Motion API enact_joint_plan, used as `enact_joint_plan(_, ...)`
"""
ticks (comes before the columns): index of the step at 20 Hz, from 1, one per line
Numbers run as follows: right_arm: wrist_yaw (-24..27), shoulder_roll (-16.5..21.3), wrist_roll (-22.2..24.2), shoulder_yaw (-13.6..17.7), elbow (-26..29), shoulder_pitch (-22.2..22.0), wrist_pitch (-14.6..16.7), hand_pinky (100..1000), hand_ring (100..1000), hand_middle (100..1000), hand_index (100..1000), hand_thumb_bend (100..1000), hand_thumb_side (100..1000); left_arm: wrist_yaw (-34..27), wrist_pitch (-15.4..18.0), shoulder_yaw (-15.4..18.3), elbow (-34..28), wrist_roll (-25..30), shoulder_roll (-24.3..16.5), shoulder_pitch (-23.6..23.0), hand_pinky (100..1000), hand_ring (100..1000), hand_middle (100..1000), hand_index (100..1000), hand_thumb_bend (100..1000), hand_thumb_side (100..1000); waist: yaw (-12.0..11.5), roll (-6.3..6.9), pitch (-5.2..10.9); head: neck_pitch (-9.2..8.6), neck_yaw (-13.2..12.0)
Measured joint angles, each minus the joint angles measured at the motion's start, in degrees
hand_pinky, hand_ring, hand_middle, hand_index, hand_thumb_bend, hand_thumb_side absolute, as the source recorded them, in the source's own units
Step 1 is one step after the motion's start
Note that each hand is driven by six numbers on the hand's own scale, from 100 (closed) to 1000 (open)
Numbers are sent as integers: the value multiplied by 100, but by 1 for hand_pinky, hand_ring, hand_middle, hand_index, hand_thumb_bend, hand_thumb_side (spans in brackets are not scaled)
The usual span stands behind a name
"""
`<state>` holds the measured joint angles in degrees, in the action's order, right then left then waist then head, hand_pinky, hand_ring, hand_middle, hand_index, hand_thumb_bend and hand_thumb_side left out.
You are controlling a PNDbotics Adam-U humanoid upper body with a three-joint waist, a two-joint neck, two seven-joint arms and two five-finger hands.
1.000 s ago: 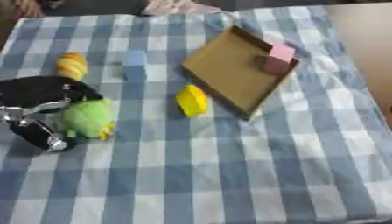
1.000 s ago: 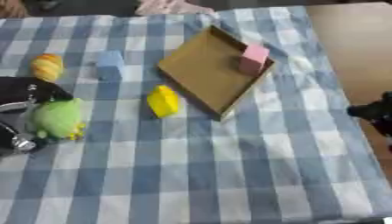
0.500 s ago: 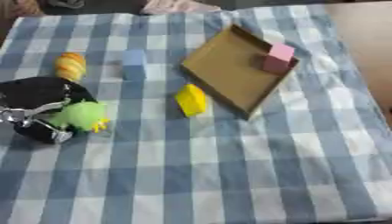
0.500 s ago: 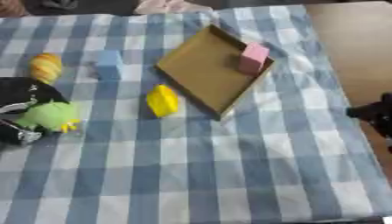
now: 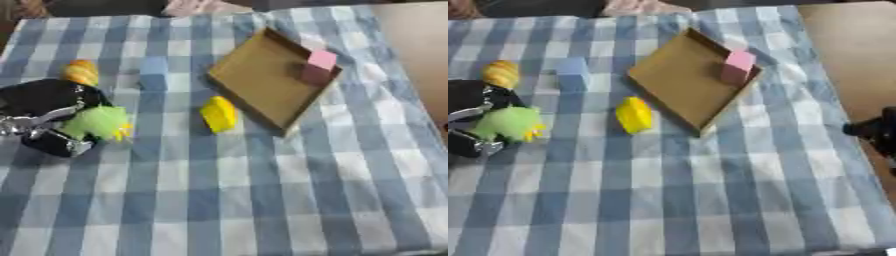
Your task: Pick up objects on the table and place them in the box.
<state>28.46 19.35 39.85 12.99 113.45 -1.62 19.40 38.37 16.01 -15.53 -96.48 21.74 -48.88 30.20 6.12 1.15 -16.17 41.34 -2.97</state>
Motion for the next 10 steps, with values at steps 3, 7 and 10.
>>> enact_joint_plan(3,57,11,1,-16,0,0,-28,903,805,736,899,100,534,-200,172,4,-352,-174,334,368,792,704,600,792,100,324,37,26,91,55,-6)
enact_joint_plan(7,198,87,20,-56,0,-2,-56,902,806,737,899,100,531,-448,150,-283,-613,-131,810,856,785,694,587,785,100,256,195,63,207,136,-75)
enact_joint_plan(10,306,143,46,-95,0,5,-78,902,806,737,899,100,528,-640,173,-506,-471,38,1152,1192,783,689,580,779,100,260,340,72,232,152,-155)
